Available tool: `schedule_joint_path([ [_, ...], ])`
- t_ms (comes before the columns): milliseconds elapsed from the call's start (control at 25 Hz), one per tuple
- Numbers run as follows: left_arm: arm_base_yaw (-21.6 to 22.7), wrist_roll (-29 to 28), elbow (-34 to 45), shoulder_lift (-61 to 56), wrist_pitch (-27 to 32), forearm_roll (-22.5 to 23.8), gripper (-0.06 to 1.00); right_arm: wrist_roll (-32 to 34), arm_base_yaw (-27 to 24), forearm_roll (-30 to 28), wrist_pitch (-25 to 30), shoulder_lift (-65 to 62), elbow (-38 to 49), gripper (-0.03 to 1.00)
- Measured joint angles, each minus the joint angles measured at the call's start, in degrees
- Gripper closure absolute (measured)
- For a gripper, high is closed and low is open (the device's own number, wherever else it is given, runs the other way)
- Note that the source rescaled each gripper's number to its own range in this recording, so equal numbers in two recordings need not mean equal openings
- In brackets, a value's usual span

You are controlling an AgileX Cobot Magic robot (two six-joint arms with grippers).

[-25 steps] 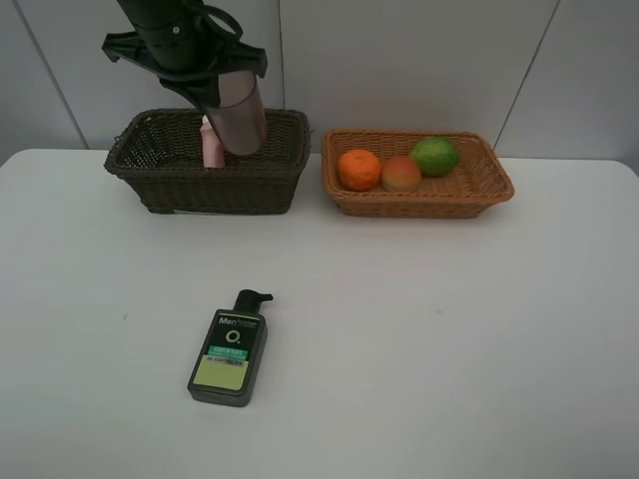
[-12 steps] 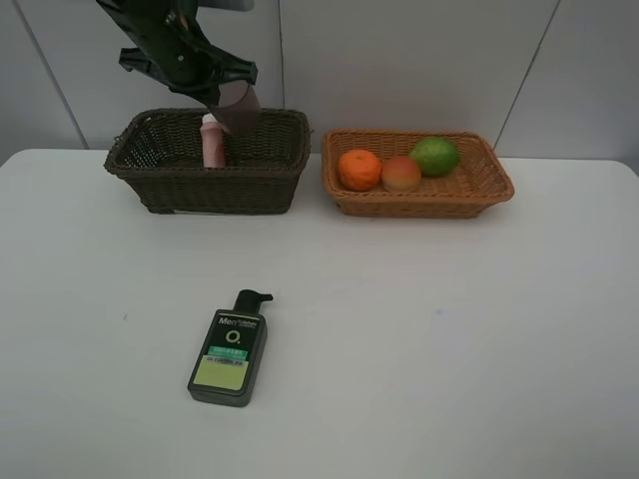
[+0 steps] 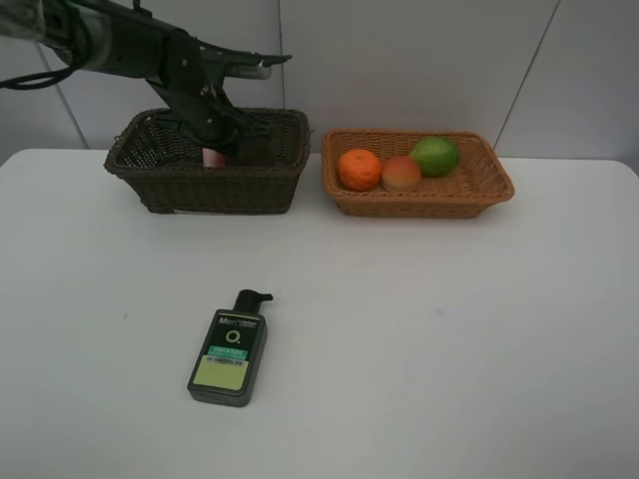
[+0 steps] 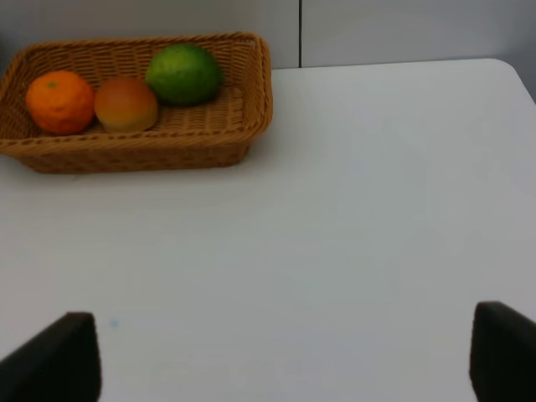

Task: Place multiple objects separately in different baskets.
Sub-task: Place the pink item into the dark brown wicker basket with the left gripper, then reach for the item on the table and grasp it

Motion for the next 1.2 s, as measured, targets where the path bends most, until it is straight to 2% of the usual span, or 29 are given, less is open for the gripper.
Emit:
schedule_joint_path([
  [120,0.0,0.0,0.0,0.2,-0.4,-0.4,0.84,0.0,0.0,0.0,0.0,0.0,0.0,0.11],
  [160,0.0,0.0,0.0,0.2,-0.4,-0.4,0.75,0.0,0.0,0.0,0.0,0.0,0.0,0.11],
  [360,0.0,0.0,0.0,0.2,-0.4,-1.7,0.19,0.0,0.0,0.0,0.0,0.0,0.0,0.11],
  [440,0.0,0.0,0.0,-0.1,-0.4,-2.3,0.08,0.0,0.0,0.0,0.0,0.0,0.0,0.11],
  [560,0.0,0.0,0.0,-1.4,-0.2,-2.8,0.03,0.0,0.0,0.0,0.0,0.0,0.0,0.11],
  [760,0.0,0.0,0.0,-5.6,2.1,-3.0,0.02,0.0,0.0,0.0,0.0,0.0,0.0,0.11],
  [1040,-2.3,1.0,0.7,-11.3,14.7,-3.2,0.02,0.0,0.0,0.0,0.0,0.0,0.0,0.11],
  [1200,-3.9,1.3,6.4,-15.8,16.5,-3.7,0.02,0.0,0.0,0.0,0.0,0.0,0.0,0.11],
])
